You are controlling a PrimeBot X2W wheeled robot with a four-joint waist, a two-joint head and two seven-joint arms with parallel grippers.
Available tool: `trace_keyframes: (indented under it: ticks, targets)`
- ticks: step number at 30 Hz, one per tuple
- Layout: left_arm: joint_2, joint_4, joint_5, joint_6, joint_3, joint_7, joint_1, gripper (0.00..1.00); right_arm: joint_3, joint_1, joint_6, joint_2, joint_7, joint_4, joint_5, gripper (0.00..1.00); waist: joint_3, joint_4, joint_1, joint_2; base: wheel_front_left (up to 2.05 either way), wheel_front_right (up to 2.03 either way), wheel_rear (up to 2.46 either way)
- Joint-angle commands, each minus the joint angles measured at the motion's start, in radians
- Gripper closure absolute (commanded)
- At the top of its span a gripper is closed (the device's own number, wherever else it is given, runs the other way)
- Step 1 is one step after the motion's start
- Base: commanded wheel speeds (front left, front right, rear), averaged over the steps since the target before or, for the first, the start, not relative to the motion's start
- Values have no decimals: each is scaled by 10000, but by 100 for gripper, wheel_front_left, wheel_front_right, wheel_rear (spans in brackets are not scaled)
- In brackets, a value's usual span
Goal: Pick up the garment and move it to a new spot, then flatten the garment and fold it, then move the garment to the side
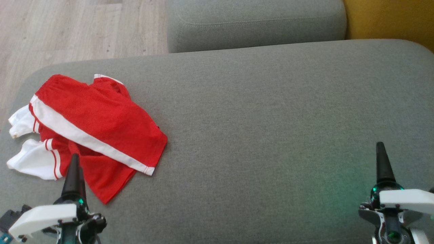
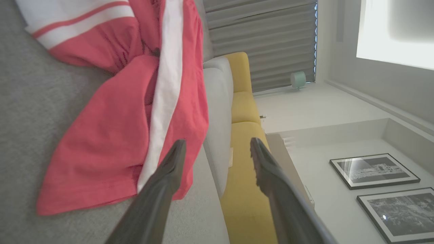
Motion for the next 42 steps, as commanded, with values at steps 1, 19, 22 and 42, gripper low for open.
trace_keyframes:
  ticks: [1, 19, 22, 42]
  targets:
    - [116, -602, 429, 46, 157, -111, -561, 0, 144, -562, -2, -48, -136, -530, -554, 0, 1, 3, 0, 0, 0, 0, 0]
    - [137, -1891, 3830, 455, -887, -638, -383, 0, 1055, -493, -3, -59, -667, -1195, -3977, 0, 12, -30, 0, 0, 0, 0, 0]
    - [140, -1972, 4256, 486, -1017, -696, -377, 0, 1144, -485, -3, -61, -726, -1212, -4303, 0, 10, -31, 0, 0, 0, 0, 0]
    - [325, -2335, 7901, 1243, -2183, -1281, -247, 0, 1852, -470, -4, -73, -1315, -1229, -7421, 0, -17, 28, 0, 0, 0, 0, 0]
